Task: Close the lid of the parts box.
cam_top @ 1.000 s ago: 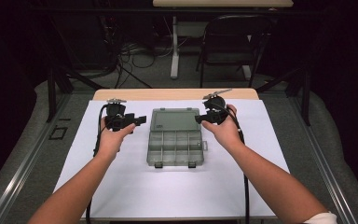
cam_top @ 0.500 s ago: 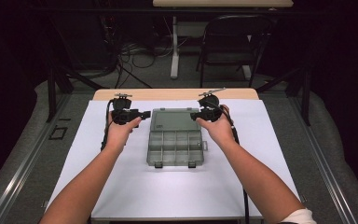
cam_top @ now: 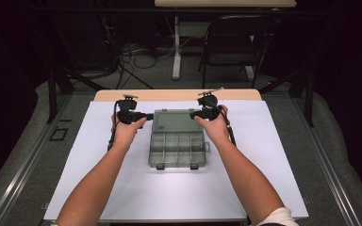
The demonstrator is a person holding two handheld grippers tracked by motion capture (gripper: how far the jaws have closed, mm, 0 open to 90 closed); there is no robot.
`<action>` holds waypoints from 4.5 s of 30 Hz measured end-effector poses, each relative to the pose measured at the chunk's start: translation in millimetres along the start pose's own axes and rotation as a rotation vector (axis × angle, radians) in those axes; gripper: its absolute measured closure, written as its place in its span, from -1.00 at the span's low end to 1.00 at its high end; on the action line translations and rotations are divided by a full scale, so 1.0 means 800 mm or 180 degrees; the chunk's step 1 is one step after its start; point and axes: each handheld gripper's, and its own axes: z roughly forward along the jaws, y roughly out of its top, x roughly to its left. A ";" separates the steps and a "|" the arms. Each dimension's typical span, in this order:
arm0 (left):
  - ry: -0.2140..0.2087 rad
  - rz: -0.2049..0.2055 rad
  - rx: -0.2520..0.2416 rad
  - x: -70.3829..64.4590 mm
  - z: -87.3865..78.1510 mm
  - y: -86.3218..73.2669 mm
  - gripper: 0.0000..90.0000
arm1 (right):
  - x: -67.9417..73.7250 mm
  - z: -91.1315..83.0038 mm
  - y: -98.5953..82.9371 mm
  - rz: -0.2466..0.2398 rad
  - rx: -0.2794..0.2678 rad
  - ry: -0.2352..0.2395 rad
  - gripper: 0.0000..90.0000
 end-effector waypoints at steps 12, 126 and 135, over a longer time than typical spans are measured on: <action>-0.0002 -0.0083 0.0029 0.005 0.023 0.008 -0.19 | -0.020 0.017 -0.003 0.0072 -0.0028 0.0017 -0.07; -0.0252 -0.0305 0.0631 -0.016 0.080 -0.027 -0.31 | -0.027 0.061 -0.047 0.0811 0.0494 0.0441 -0.20; -0.0218 -0.0255 0.0565 -0.018 0.074 -0.025 -0.24 | -0.022 0.055 -0.043 0.0660 0.0488 0.0310 -0.16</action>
